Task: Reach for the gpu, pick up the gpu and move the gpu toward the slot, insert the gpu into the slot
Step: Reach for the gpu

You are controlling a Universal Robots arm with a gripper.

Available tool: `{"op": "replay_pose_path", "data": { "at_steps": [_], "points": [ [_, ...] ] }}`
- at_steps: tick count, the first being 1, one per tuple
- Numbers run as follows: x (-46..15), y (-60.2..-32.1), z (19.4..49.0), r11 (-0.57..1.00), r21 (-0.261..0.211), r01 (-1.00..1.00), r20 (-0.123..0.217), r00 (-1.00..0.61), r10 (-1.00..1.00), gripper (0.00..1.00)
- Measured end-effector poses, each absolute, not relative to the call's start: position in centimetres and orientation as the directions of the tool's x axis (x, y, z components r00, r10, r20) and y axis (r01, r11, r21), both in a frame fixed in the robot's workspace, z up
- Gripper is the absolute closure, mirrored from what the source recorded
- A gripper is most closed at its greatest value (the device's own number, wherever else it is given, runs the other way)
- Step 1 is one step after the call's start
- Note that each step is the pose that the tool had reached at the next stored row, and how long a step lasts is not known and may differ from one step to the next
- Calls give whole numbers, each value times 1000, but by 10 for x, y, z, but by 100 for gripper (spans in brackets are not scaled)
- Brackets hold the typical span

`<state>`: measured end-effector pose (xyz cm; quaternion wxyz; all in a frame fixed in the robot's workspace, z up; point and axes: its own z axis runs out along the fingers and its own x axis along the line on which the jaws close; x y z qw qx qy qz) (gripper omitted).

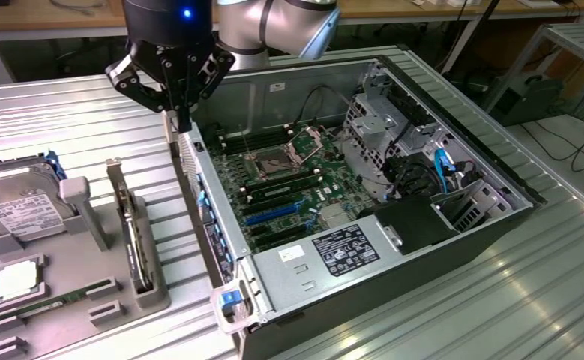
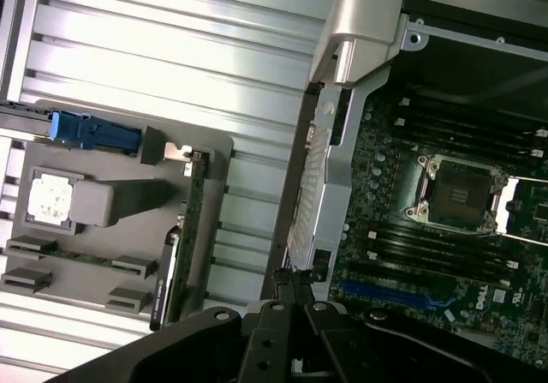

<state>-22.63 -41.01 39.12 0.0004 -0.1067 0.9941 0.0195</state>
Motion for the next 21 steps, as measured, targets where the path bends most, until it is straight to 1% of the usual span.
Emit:
{"op": "replay_pose_path", "data": {
  "at_steps": [21],
  "points": [
    [-233, -412, 391, 965, 39, -260, -3, -966, -260, 89]
  ]
}}
